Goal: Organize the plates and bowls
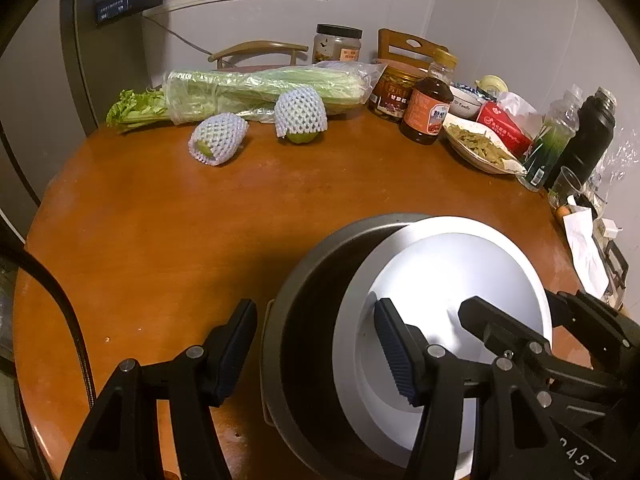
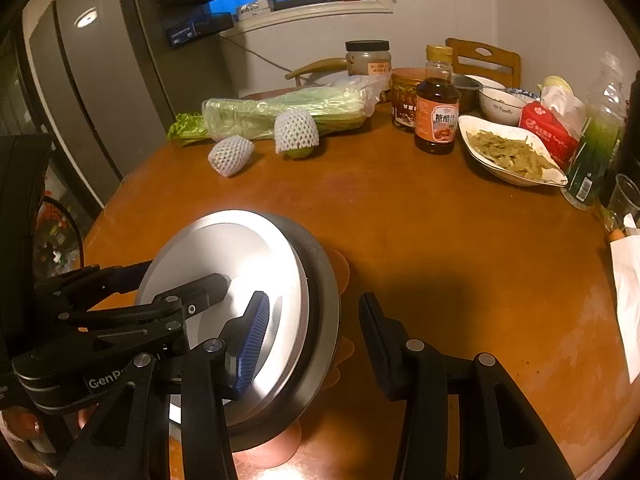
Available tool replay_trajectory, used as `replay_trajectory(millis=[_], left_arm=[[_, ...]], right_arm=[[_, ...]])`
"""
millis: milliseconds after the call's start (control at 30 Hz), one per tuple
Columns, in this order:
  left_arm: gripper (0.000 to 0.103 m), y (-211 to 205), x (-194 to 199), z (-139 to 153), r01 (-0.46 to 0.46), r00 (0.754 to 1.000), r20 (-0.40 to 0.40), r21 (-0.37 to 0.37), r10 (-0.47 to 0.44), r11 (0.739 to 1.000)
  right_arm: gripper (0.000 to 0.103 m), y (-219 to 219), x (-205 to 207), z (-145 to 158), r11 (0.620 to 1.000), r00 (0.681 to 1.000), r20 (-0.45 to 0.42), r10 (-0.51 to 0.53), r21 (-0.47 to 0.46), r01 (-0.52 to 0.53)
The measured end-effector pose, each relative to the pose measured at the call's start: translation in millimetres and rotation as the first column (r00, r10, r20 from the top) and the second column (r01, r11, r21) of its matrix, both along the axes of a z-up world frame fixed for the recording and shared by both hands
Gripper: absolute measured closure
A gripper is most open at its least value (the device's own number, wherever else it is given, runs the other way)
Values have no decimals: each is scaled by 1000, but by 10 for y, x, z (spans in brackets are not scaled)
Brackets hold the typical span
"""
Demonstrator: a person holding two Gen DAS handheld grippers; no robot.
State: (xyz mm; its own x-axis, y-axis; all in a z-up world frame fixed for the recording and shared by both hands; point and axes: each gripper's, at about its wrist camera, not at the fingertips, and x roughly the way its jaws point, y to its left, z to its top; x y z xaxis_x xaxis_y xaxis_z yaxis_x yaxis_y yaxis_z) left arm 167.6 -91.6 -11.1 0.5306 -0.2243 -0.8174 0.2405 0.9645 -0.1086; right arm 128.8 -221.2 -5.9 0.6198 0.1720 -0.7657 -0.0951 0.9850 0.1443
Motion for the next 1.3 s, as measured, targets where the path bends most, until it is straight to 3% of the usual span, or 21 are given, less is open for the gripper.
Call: replay_trajectory(millis=[733, 1300], left_arm=[[42, 222, -234, 156, -42, 998, 52, 3, 42, 999], [39, 337, -449, 284, -76, 992, 99, -9, 77, 997]], right_arm=[[53, 121, -103, 114, 1000, 999, 32, 1, -22, 0], [47, 212, -297, 223, 999, 997, 75, 2, -51, 2]])
